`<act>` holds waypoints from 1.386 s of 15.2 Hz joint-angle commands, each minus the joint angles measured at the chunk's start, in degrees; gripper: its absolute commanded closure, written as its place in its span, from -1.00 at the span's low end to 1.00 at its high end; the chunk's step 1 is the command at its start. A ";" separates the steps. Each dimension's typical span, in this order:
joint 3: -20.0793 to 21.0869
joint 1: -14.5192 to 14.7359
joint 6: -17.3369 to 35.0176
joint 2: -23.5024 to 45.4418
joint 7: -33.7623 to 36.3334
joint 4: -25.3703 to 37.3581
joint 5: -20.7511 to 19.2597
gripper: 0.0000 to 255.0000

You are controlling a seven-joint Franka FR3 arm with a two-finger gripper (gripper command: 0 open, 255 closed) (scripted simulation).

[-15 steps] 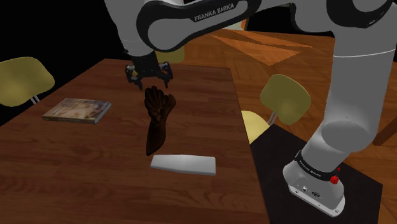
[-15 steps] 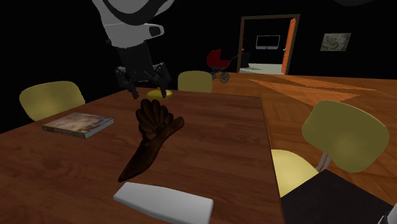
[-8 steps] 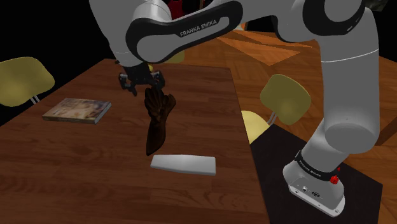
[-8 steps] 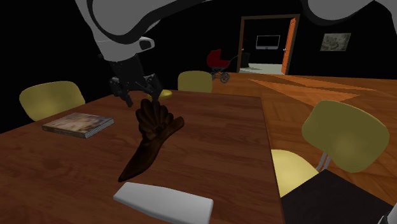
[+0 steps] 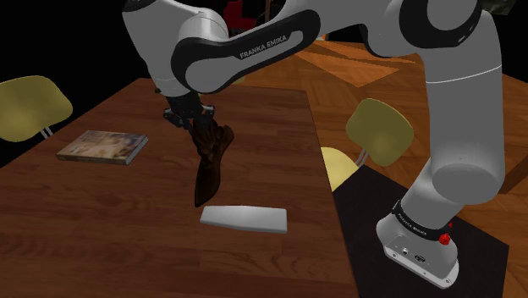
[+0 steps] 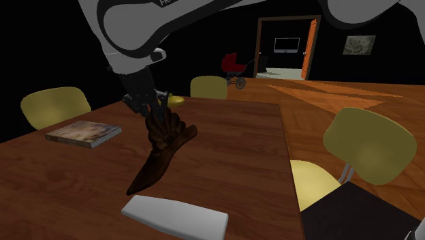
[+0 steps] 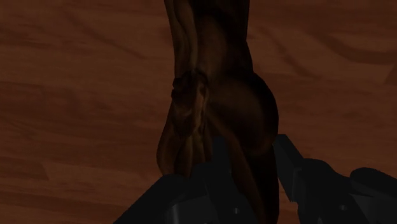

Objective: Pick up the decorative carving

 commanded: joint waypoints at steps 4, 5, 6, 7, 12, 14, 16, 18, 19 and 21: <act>-0.02 -0.02 0.03 0.02 0.00 -0.07 -0.01 1.00; -0.01 -0.01 0.02 0.02 0.01 -0.07 -0.01 1.00; 0.00 -0.02 0.02 0.00 0.01 -0.09 0.00 1.00; 0.11 0.00 -0.54 -0.21 -0.28 0.38 0.21 1.00; 0.54 0.29 -3.49 -1.08 -1.69 3.02 1.09 1.00; 0.68 0.48 -4.73 -1.34 -2.25 4.20 1.38 1.00; 0.79 0.71 -6.00 -1.55 -2.80 5.47 1.63 1.00; 0.87 0.98 -7.30 -1.71 -3.35 6.82 1.83 1.00; 0.91 1.14 -7.97 -1.76 -3.63 7.52 1.91 1.00; 0.96 1.49 -9.33 -1.83 -4.17 9.01 2.04 1.00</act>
